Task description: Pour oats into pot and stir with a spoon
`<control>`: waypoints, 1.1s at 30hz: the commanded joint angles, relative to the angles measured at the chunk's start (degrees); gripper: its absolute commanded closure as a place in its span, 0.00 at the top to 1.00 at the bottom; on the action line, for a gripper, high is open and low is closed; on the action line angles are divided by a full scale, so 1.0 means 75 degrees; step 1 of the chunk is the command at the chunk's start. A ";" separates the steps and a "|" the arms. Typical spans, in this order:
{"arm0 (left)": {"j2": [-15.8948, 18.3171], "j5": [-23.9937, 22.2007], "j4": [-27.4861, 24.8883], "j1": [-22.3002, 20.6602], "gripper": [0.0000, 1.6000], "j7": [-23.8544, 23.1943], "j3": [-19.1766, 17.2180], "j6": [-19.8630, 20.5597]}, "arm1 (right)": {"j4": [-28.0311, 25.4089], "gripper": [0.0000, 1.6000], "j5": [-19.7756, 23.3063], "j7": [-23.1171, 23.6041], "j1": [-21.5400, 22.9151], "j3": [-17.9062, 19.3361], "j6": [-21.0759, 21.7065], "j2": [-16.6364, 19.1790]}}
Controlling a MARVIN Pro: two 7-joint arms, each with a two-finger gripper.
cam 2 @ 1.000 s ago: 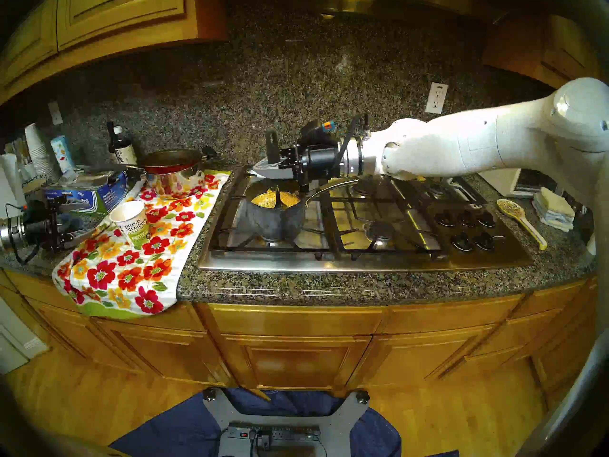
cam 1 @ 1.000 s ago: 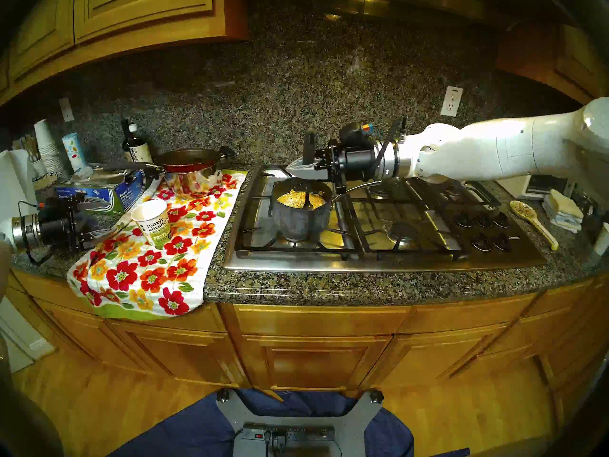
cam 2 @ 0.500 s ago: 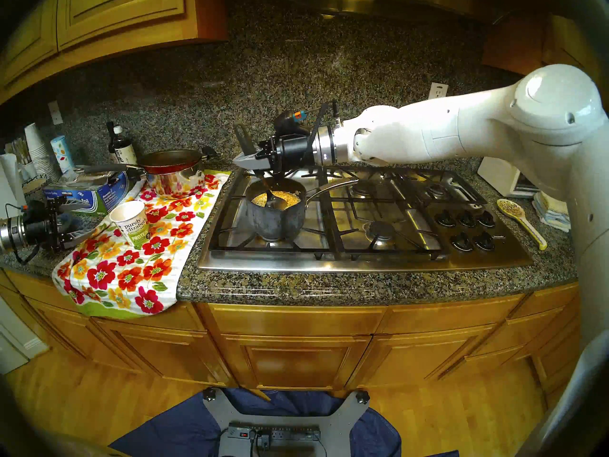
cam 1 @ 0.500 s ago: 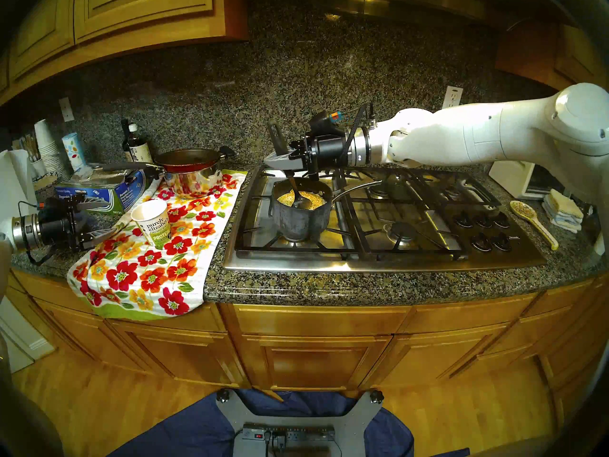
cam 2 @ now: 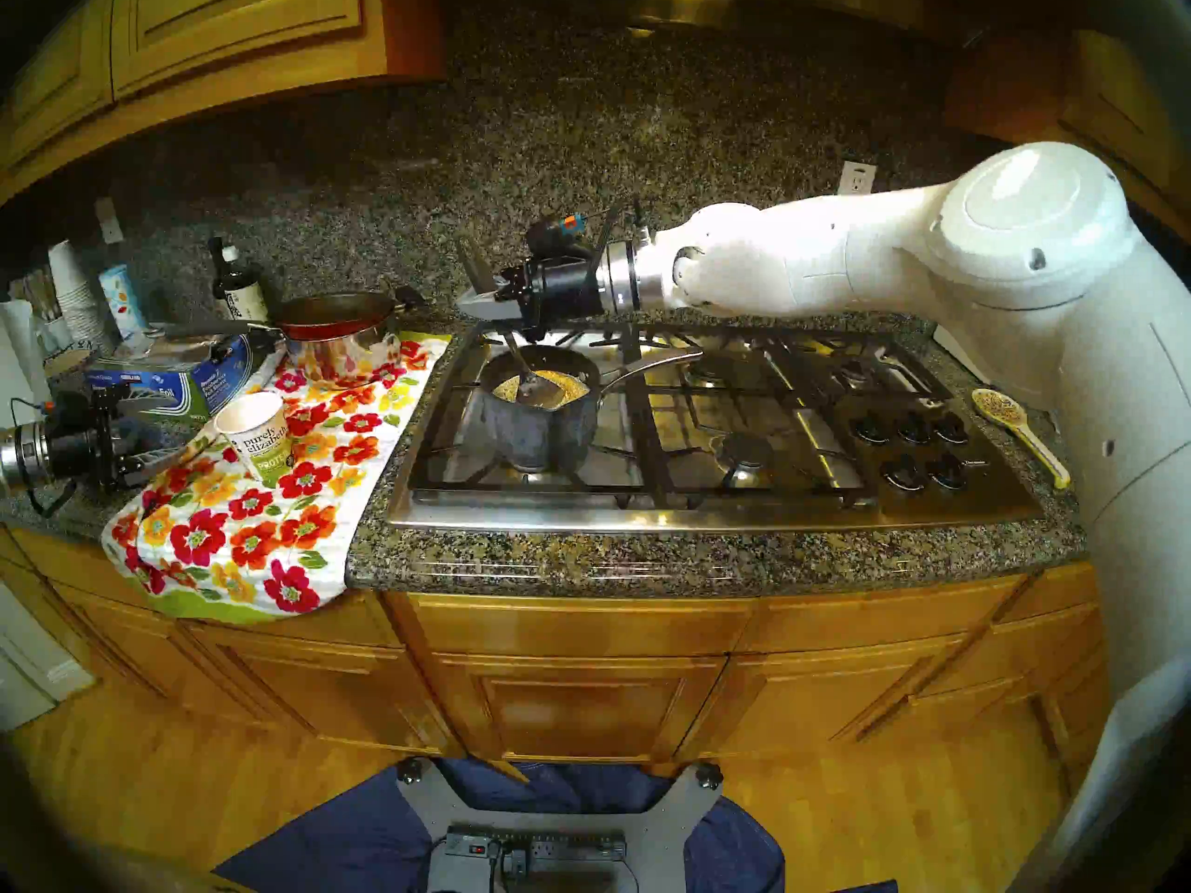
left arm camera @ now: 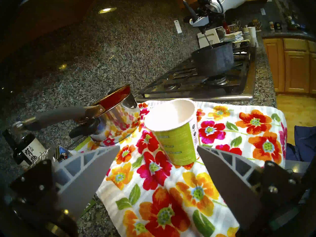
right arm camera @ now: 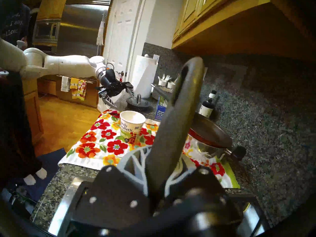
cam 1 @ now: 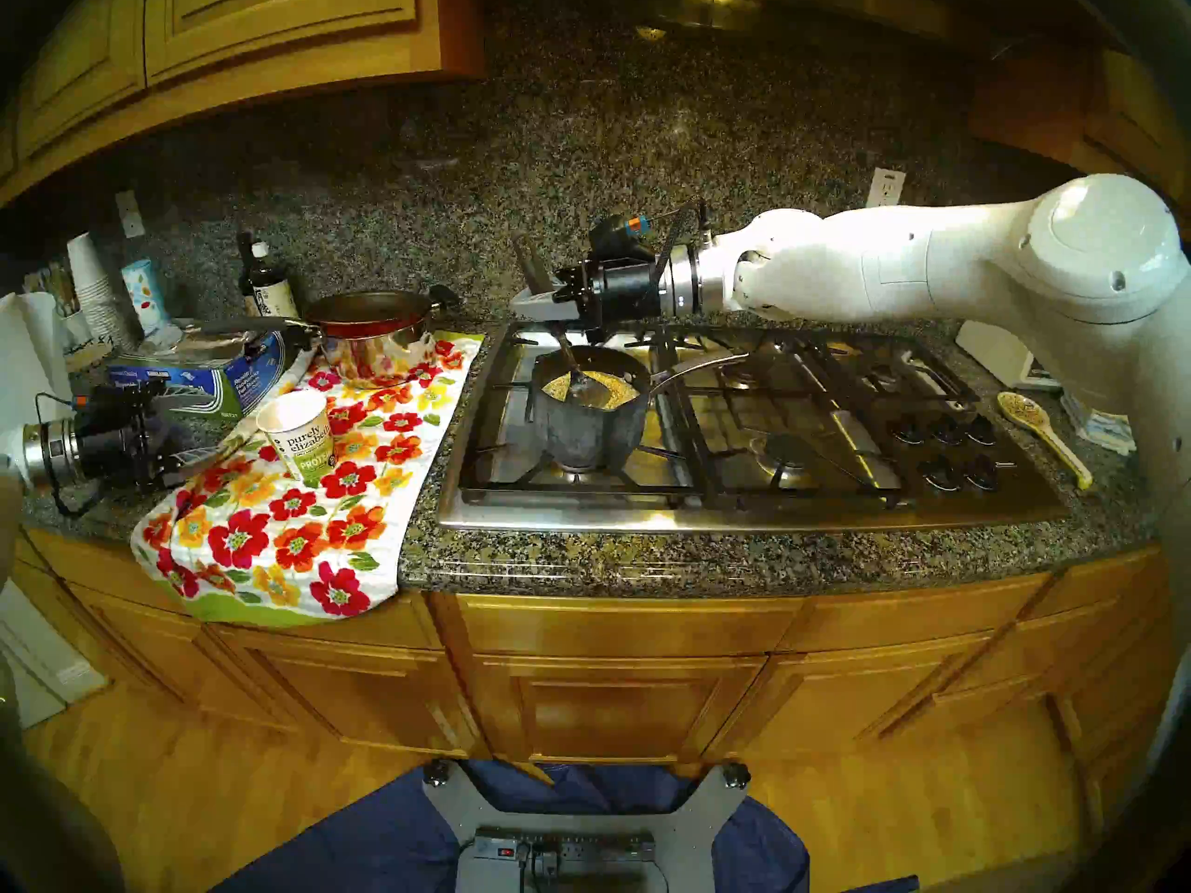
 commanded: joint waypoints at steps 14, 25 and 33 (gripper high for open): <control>0.0169 -0.0184 -0.0065 -0.0159 1.00 -0.0021 -0.0128 -0.0007 | 0.1699 0.00 0.0149 0.0917 -0.0364 0.0035 0.0181 0.0149; 0.0170 -0.0195 -0.0057 -0.0166 1.00 -0.0021 -0.0124 -0.0008 | 0.0962 0.00 0.0229 0.1660 -0.0072 0.0066 0.0217 0.0654; 0.0172 -0.0185 -0.0070 -0.0151 1.00 -0.0021 -0.0124 -0.0008 | 0.0276 0.00 0.0235 0.1962 0.0320 0.0140 0.0150 0.0895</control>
